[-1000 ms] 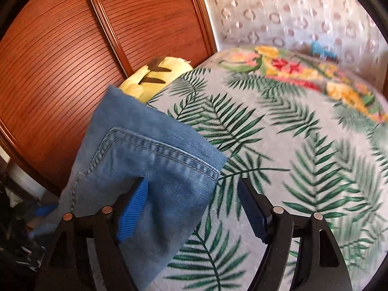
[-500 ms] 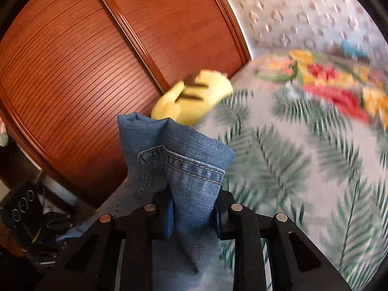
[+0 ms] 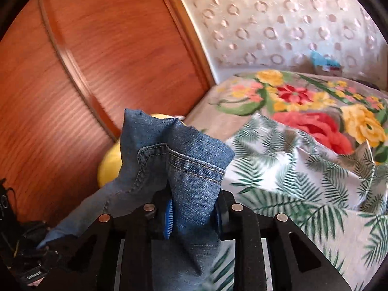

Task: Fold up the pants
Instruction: 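Carry the held jeans stack with the right tool toward the yellow plush toy, then lower the jeans stack beside the yellow plush toy and open the right tool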

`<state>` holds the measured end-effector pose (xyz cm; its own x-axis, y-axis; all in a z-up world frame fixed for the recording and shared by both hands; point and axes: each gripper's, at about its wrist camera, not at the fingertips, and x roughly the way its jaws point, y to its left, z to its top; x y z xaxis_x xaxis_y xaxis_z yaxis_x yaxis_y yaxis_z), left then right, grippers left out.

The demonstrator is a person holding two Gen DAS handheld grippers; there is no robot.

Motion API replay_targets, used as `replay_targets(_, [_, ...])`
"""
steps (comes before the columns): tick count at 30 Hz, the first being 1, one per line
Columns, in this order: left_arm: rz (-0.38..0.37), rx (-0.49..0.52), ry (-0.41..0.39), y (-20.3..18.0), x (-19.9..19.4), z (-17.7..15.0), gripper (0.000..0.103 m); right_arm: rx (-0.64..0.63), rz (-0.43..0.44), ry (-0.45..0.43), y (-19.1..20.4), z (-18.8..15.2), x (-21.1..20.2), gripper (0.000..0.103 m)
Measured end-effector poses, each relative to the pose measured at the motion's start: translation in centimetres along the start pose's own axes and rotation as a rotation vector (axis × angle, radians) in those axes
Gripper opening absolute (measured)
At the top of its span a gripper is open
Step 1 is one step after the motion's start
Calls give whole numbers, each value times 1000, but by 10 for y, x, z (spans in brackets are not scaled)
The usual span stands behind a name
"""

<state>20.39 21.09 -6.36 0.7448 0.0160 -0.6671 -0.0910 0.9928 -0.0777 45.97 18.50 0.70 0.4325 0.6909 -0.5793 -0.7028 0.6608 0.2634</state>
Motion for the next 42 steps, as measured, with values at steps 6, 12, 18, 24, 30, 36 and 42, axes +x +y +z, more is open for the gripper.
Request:
replay_targets(6, [6,-13,24,-2,1,-21,14,-77,-86,55,-2,7,26,63])
replay_targets(12, [10,-44,19,-4,-7,-32,17,-114,-130,19,10,-4,-5,69])
replay_targets(18, [63,-49,-15,-14,-34,-34,25,-117,-138,-26,18,-32,-67,69])
replay_targets(24, [77,-20,-97,-43,-70,-29,38,-118,-146,-100,27,-82,-151,69])
replay_targets(30, [60,58,-178,-97,-103,-26,57,-100,-184,-165,33,-133,-229,69])
replay_targets(36, [2,122,-228,-147,-124,-30,81,-77,-238,-230,39,-174,-293,71])
replay_targets(42, [-36,148,-238,-185,-135,-35,101,-65,-301,-282,49,-210,-343,75])
